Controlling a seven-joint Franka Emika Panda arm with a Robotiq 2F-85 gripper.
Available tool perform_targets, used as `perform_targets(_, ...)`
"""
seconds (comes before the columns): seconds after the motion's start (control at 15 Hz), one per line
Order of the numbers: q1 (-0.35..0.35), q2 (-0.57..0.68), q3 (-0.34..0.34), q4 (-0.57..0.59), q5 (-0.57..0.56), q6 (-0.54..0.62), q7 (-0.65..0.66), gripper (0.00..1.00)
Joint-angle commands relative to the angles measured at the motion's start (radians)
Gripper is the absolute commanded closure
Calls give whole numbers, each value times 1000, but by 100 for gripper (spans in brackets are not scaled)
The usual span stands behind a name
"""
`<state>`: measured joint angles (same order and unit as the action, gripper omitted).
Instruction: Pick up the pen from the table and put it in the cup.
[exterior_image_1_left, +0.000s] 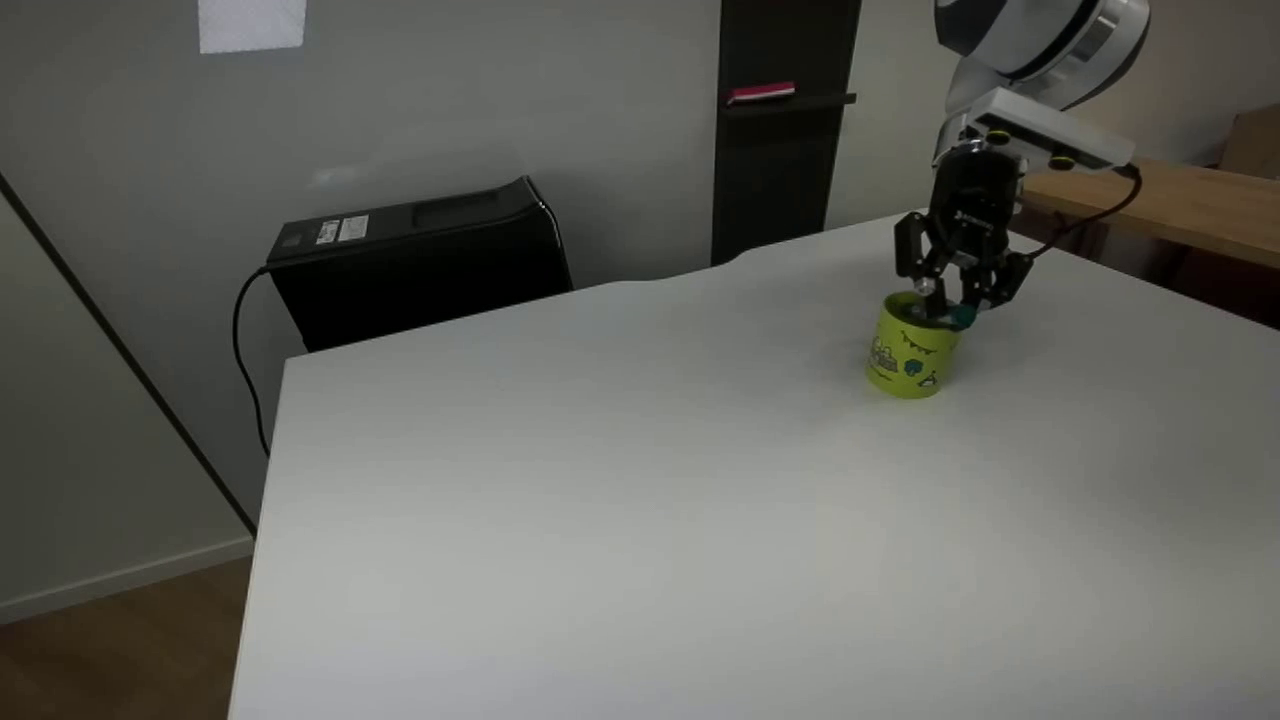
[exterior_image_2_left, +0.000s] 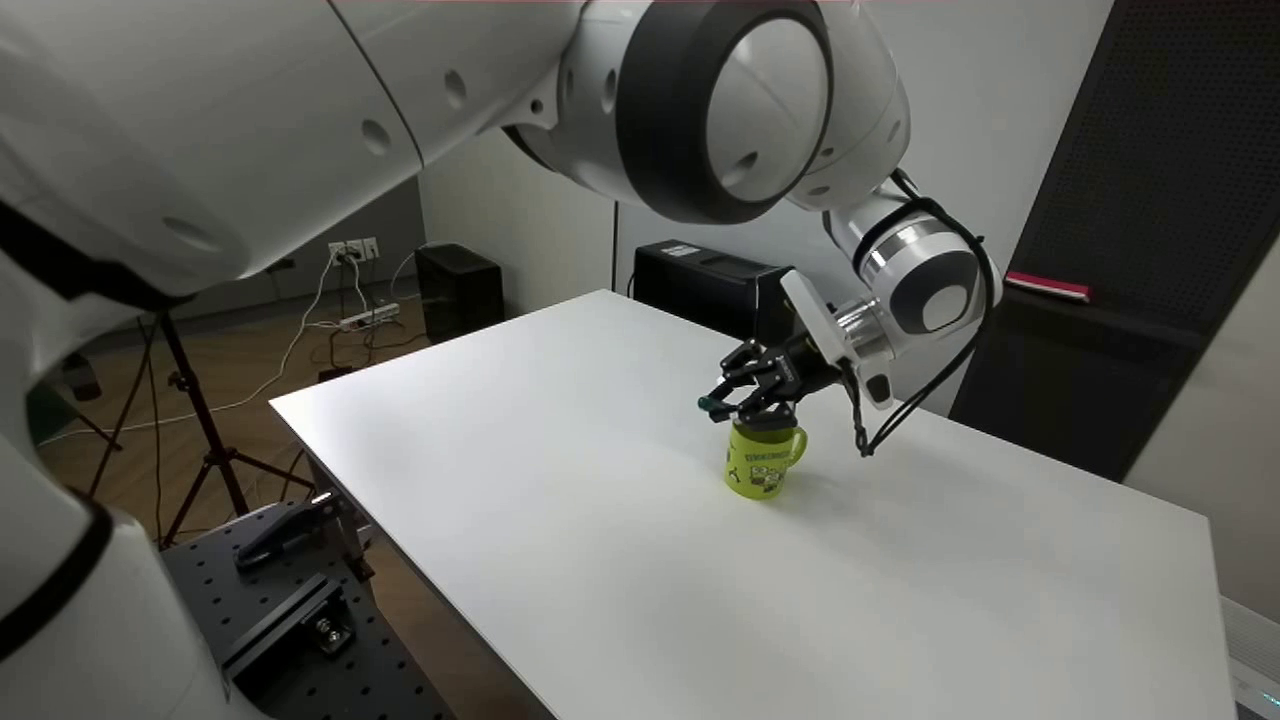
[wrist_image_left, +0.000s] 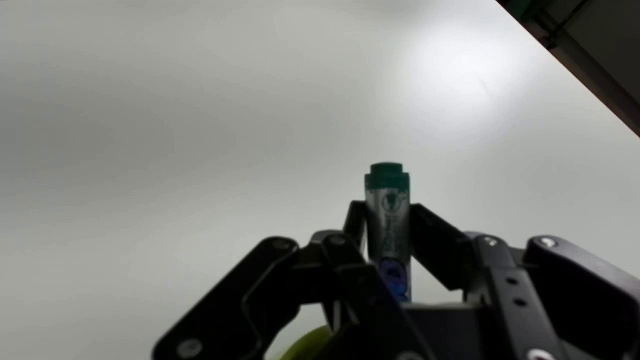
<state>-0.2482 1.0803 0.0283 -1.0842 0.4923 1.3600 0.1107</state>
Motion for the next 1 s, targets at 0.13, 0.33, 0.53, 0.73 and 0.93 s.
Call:
perform_targets(0.13, -15, -20, -10, -37, 15, -6, 32, 93)
perform_targets(0.33, -20, -13, -18, -41, 12, -4, 28, 93)
perform_targets(0.53, -28, -10, -22, -44, 13, -6, 27, 93)
perform_targets(0.73, -32, -8, -24, -44, 13, -7, 26, 93)
perform_targets(0.93, -31, -8, -24, -42, 13, -3, 23, 93)
